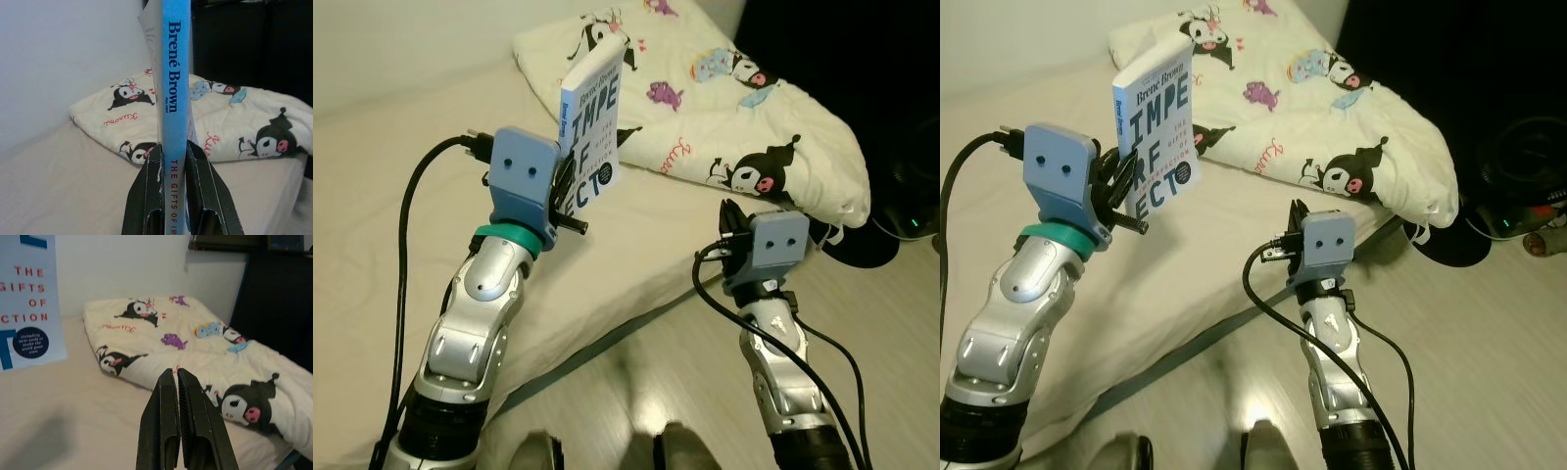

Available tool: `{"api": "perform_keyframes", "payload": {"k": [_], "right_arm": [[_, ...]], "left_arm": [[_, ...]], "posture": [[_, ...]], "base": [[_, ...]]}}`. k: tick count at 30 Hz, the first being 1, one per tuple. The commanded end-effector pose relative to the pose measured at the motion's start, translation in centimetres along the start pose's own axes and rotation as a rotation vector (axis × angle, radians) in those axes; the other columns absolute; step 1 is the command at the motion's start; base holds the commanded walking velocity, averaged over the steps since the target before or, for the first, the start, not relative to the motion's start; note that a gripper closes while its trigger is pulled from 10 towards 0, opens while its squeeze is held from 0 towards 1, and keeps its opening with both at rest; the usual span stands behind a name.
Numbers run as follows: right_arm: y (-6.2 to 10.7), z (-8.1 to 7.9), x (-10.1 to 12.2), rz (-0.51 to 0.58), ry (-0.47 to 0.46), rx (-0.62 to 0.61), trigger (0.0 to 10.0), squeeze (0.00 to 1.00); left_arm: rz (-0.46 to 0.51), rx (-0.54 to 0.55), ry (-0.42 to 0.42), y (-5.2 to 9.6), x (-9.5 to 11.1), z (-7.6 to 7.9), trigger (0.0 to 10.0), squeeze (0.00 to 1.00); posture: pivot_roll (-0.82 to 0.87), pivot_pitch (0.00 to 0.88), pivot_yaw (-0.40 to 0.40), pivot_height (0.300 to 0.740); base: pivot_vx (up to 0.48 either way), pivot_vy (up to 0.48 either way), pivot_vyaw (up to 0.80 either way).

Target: Clean up the room

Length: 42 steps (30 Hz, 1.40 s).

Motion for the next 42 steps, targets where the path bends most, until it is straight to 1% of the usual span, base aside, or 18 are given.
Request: {"api": "perform_keyframes", "payload": {"k": [1,3,13,19,42], "right_arm": [[0.37,0.29,-0.81,-0.027,0.000,-0.009,10.0,0.00],[0.26,0.30,-0.82,-0.027,0.000,-0.008,10.0,0.00],[0.10,0.12,-1.04,-0.041,0.003,-0.011,10.0,0.00],[0.11,-0.29,-1.18,-0.045,-0.017,0.002,10.0,0.00],[-0.07,-0.50,-0.99,-0.032,-0.018,0.011,10.0,0.00]], "left_arm": [[-0.011,0.000,0.022,0.20,-0.38,-0.10,10.0,0.00],[-0.012,0.004,0.035,0.10,-0.51,-0.21,10.0,0.00],[0.003,0.010,0.041,0.00,-0.29,-0.19,10.0,0.00],[-0.003,0.022,0.050,-0.13,-0.45,-0.35,10.0,0.00],[-0.001,0.033,0.018,-0.23,-0.83,-0.34,10.0,0.00]], "posture": [[-0.07,0.117,0.007,0.739],[-0.07,0.114,0.006,0.740],[-0.07,0.112,0.004,0.740],[-0.07,0.106,0.000,0.740],[-0.08,0.099,0.002,0.740]], "base": [[0.000,0.000,0.00],[0.000,0.000,0.00],[0.000,0.000,0.00],[0.000,0.000,0.00],[0.000,0.000,0.00]]}}
Point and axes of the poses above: a point about 5 cm out from each wrist's last joint towards the gripper, its own y axis pointing back from the gripper into the wrist, its own x axis along the axis of the wrist's last joint, z = x × y, the point moved 6 cm from there along -y, pointing out of the wrist towards the gripper, and after that the axes turned 6 degrees about -y, right-handed, at the moved point
